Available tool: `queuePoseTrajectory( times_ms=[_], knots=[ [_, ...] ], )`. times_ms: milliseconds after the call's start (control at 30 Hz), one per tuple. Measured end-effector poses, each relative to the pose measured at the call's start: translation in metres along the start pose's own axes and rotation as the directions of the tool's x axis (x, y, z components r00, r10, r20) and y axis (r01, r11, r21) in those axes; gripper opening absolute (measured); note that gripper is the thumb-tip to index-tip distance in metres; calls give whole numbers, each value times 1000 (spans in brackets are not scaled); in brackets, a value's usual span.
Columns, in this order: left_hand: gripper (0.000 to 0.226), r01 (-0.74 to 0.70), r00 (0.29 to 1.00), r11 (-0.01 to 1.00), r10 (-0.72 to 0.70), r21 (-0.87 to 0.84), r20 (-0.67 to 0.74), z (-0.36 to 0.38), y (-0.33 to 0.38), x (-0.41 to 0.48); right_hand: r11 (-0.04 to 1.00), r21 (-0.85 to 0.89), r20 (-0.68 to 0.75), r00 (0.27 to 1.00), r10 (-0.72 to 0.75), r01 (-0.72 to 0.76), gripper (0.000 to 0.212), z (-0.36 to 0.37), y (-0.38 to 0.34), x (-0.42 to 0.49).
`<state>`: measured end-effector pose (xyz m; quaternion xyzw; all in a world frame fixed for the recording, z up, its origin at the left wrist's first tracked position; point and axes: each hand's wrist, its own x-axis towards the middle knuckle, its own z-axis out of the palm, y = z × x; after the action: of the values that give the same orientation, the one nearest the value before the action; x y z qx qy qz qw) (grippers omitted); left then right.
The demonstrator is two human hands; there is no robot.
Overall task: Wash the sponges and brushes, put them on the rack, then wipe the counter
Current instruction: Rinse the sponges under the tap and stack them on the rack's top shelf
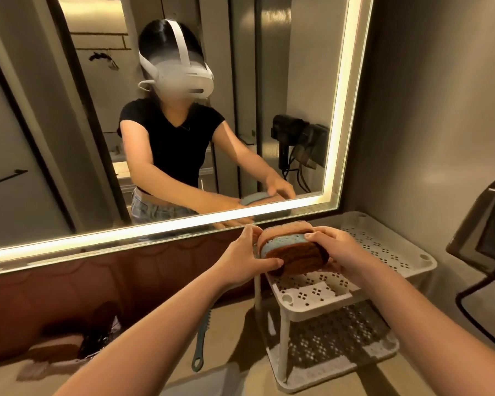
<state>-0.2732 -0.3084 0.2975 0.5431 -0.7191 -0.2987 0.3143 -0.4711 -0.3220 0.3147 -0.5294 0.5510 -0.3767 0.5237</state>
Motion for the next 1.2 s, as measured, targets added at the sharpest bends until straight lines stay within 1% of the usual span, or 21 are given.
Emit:
queuePoseTrajectory(
  times_ms=[67, 167, 267, 333, 433, 533, 667, 800, 867, 900, 933, 1000, 1033, 1133, 1200],
  knots=[
    [65, 17, 999, 992, -11, 124, -54, 10, -1, 12, 999, 21, -21, 999, 29, -28, 30, -5, 4, 11],
    [66, 93, 991, 948, -60, 303, -117, 23, -4, 28, 997, 30, -49, 996, 71, -69, 42, -10, 12, 27],
    [70, 167, 980, 906, -112, 388, -162, 30, -5, 35, 998, 27, -123, 990, 61, -58, 60, -10, 18, 41],
    [68, 206, 972, 884, -136, 420, -192, 33, -6, 39, 999, -47, -182, 983, 8, -17, 63, -9, 22, 51],
    [62, 247, 959, 883, -164, 400, -232, 37, -9, 44, 993, -105, -234, 969, -73, 49, 52, -3, 27, 57],
    [57, 259, 953, 904, -180, 340, -245, 40, -10, 47, 991, -112, -247, 964, -100, 75, 41, 3, 29, 62],
    [53, 281, 946, 929, -226, 241, -232, 40, -11, 48, 992, -122, -164, 985, -59, 39, 27, 8, 29, 68],
    [51, 293, 943, 920, -233, 260, -237, 41, -12, 49, 990, -128, -113, 991, -69, 54, 18, 9, 32, 69],
    [50, 301, 941, 914, -239, 271, -241, 43, -11, 49, 990, -126, -109, 991, -73, 59, 23, 9, 34, 69],
    [49, 306, 940, 910, -243, 280, -239, 44, -10, 48, 983, -176, -113, 991, -78, 58, 31, 9, 36, 69],
    [49, 310, 940, 906, -247, 290, -235, 45, -10, 48, 964, -262, -121, 989, -86, 52, 38, 9, 37, 70],
    [50, 317, 941, 896, -255, 312, -223, 45, -8, 47, 910, -414, -140, 988, -69, 5, 48, 9, 37, 67],
    [51, 322, 941, 890, -263, 322, -213, 45, -8, 47, 892, -452, -145, 988, -55, -17, 52, 8, 37, 67],
    [62, 345, 937, 877, -303, 334, -173, 46, -4, 43, 874, -486, -177, 980, -96, -2, 63, 6, 35, 67],
    [70, 345, 937, 883, -307, 319, -165, 48, -1, 35, 882, -470, -219, 965, -146, 27, 67, 4, 34, 67]
  ],
)
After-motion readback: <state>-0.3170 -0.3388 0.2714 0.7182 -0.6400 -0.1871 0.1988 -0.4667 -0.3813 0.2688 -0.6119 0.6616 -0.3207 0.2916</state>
